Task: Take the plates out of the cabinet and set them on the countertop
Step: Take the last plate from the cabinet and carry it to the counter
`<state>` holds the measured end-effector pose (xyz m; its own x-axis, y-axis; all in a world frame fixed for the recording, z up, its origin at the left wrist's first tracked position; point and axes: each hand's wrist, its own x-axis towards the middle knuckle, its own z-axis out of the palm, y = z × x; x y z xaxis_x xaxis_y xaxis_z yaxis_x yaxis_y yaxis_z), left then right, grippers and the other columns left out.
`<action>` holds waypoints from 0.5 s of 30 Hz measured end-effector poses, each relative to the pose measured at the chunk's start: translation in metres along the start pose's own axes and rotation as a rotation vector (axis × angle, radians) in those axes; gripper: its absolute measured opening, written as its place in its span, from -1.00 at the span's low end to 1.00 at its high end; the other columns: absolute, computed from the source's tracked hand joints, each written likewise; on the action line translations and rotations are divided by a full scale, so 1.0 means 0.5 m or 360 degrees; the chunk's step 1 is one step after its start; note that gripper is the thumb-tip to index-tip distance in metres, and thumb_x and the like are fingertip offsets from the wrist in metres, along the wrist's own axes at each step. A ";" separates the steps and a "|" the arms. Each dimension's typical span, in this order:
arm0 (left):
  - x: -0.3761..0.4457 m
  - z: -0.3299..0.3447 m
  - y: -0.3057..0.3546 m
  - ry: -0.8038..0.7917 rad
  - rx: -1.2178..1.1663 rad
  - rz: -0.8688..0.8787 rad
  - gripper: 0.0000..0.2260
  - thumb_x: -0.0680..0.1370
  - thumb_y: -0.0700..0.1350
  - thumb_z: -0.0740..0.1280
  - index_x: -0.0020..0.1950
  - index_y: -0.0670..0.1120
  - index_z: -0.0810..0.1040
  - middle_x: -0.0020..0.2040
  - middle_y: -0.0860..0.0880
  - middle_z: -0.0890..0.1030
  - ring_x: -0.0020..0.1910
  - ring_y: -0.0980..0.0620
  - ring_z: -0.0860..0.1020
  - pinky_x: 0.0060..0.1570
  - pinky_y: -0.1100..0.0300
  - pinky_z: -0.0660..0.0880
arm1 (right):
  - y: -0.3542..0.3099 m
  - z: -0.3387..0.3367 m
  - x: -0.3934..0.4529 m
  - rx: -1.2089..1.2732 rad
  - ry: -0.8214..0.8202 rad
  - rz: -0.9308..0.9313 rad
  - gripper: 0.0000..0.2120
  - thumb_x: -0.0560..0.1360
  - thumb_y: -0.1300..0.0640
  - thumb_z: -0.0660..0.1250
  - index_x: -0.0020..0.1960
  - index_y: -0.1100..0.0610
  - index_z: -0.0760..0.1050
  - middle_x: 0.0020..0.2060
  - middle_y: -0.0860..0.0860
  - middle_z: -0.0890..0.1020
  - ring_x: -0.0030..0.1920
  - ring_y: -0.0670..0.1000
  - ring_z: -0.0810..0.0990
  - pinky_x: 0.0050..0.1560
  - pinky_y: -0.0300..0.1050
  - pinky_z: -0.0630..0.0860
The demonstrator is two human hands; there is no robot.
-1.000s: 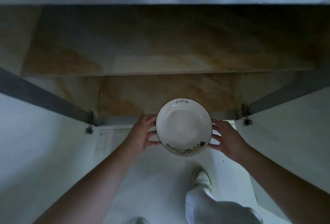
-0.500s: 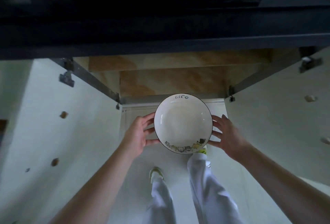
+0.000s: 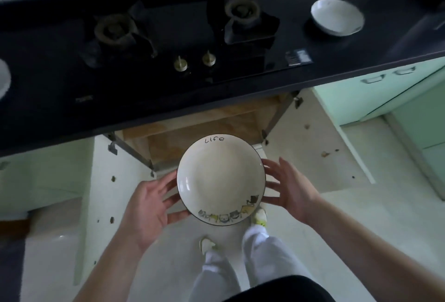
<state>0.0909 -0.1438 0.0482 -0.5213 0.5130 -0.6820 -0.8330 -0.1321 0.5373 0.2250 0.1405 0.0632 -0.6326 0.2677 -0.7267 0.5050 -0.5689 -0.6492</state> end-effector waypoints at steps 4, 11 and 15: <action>-0.053 0.081 0.038 -0.0050 0.0118 0.0029 -0.52 0.60 0.09 0.02 0.35 -0.05 0.56 0.32 -0.07 0.58 0.18 -0.16 0.56 -0.07 -0.27 0.60 | -0.033 -0.046 -0.091 0.0120 -0.0104 -0.0057 -0.49 0.62 -0.20 -0.04 0.32 0.01 0.50 0.21 0.00 0.62 0.23 0.17 0.56 0.22 0.27 0.50; -0.114 0.261 0.013 -0.0111 0.0344 0.0071 -0.53 0.62 0.09 -0.02 0.34 -0.04 0.53 0.35 -0.09 0.55 0.12 -0.12 0.58 -0.17 -0.16 0.62 | -0.081 -0.171 -0.215 0.0212 -0.0095 -0.0142 -0.48 0.63 -0.21 -0.06 0.36 0.02 0.47 0.25 0.02 0.59 0.24 0.17 0.55 0.05 0.20 0.58; -0.144 0.362 -0.038 -0.0136 0.0396 0.0090 -0.52 0.62 0.11 -0.03 0.30 -0.04 0.57 0.30 -0.06 0.59 0.12 -0.13 0.59 -0.16 -0.17 0.62 | -0.100 -0.266 -0.285 0.0228 -0.0061 -0.0206 -0.50 0.63 -0.17 -0.06 0.36 0.03 0.46 0.26 0.03 0.58 0.19 0.15 0.57 -0.08 0.12 0.61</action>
<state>0.1778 -0.0247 0.1771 -0.5392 0.5818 -0.6089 -0.7264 0.0447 0.6858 0.3679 0.2341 0.1697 -0.7100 0.3175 -0.6286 0.3311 -0.6373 -0.6959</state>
